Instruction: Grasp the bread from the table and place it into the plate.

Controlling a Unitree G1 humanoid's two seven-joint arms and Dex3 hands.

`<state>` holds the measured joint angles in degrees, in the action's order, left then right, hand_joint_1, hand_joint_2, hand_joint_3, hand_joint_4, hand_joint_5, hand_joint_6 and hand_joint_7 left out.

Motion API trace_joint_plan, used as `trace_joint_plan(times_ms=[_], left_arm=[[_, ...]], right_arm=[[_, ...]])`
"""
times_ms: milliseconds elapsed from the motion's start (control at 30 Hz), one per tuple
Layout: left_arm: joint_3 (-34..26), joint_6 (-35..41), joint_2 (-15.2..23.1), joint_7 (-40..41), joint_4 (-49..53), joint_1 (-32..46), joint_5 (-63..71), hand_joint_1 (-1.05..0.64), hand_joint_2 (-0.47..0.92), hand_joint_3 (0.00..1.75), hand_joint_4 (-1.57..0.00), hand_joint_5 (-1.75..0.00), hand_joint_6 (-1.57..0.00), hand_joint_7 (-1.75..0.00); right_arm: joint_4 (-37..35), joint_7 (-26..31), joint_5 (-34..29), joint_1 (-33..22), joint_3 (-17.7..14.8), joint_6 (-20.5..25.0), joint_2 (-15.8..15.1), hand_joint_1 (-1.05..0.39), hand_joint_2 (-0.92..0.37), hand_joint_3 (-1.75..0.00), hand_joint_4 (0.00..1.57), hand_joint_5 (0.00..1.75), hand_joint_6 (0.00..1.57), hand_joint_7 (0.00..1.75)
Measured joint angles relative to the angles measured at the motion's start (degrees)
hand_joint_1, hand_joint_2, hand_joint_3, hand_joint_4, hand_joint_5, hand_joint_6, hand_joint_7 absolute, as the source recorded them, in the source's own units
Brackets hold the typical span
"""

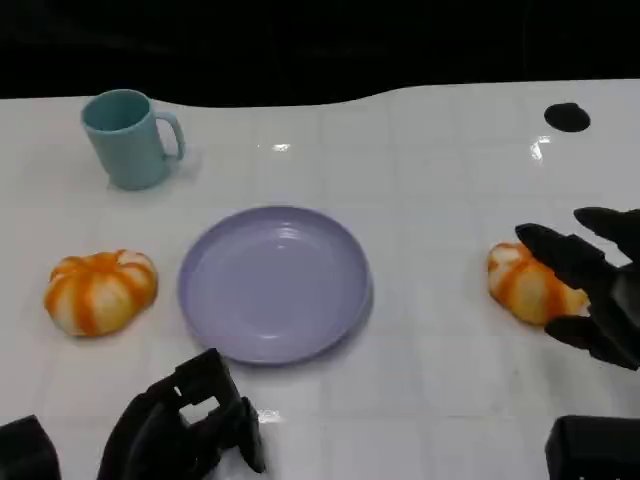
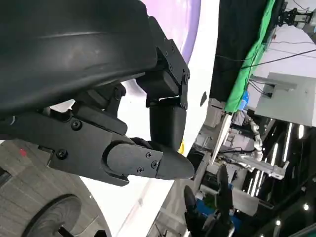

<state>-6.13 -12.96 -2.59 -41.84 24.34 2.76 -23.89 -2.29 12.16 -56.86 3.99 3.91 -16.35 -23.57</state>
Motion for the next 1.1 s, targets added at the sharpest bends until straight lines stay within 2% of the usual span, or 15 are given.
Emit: trace_joint_plan(times_ms=[233,533,867,1100], left_arm=[[0.0,0.0,-0.1,0.0,-0.3,0.1,0.0,-0.64,0.92,0.22,-0.81,-1.75,-0.69,-1.59],[0.0,0.6,-0.1,0.0,-0.5,0.2,0.0,-0.63,0.92,0.21,-0.81,-1.75,-0.70,-1.58],[0.0,0.7,-0.1,0.0,-0.6,0.3,-0.2,-0.62,0.92,0.21,-0.80,-1.75,-0.70,-1.55],[0.3,0.8,-0.1,0.0,-0.7,0.4,-0.2,-0.64,0.92,0.20,-0.81,-1.75,-0.71,-1.54]], right_arm=[[-1.7,-1.4,-1.6,3.6,4.5,5.0,-1.2,-0.59,-0.84,0.00,0.01,0.42,0.28,0.00],[-10.1,-3.2,-2.1,9.4,10.9,8.9,-1.7,-0.63,-0.84,0.00,0.02,0.39,0.26,0.01],[-20.9,0.1,-2.0,15.5,15.8,10.3,-1.7,-0.62,-0.86,-0.01,0.07,0.38,0.28,0.01],[-32.1,5.2,-1.6,21.7,19.4,9.9,-0.7,-0.58,-0.85,0.00,0.10,0.36,0.31,0.01]])
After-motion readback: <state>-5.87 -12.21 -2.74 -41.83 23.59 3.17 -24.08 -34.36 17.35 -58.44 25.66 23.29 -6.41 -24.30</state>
